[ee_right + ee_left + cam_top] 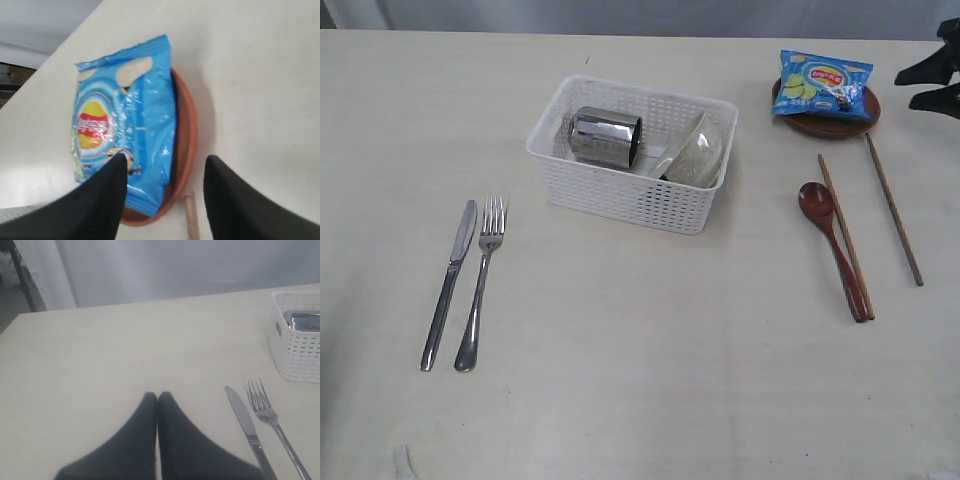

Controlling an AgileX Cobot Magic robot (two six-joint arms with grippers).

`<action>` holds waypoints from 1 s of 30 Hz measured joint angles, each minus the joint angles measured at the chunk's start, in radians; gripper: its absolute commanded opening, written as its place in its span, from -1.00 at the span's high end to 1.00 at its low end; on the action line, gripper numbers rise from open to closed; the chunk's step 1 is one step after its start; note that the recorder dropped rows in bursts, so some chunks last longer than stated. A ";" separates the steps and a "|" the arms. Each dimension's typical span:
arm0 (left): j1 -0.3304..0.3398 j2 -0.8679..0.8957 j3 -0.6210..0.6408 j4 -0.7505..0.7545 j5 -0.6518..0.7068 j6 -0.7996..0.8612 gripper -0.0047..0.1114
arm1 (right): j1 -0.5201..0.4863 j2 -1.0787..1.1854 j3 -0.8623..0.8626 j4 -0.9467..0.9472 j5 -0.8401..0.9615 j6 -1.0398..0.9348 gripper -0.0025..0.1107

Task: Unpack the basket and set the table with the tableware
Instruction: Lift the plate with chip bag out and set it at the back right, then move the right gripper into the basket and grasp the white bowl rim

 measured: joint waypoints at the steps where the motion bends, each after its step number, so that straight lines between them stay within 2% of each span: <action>1: 0.000 0.000 0.000 0.000 0.000 0.000 0.92 | -0.012 -0.003 0.000 -0.018 0.006 0.013 0.14; 8: 0.000 0.000 0.000 0.000 0.000 0.000 0.92 | -0.053 -0.053 0.000 0.012 0.081 0.044 0.14; 12: 0.000 0.000 0.000 0.000 0.000 0.000 0.92 | 0.008 -0.098 0.000 0.061 0.124 0.044 0.18; 18: 0.000 0.000 0.000 0.000 0.000 0.000 0.92 | 0.230 -0.188 0.000 -0.005 0.164 0.110 0.23; 25: 0.000 0.000 0.000 0.000 0.000 0.000 0.92 | 0.560 -0.338 0.000 -0.450 0.165 0.388 0.23; 30: 0.000 0.000 0.000 0.000 0.000 0.000 0.92 | 0.746 -0.400 0.000 -0.701 0.151 0.583 0.23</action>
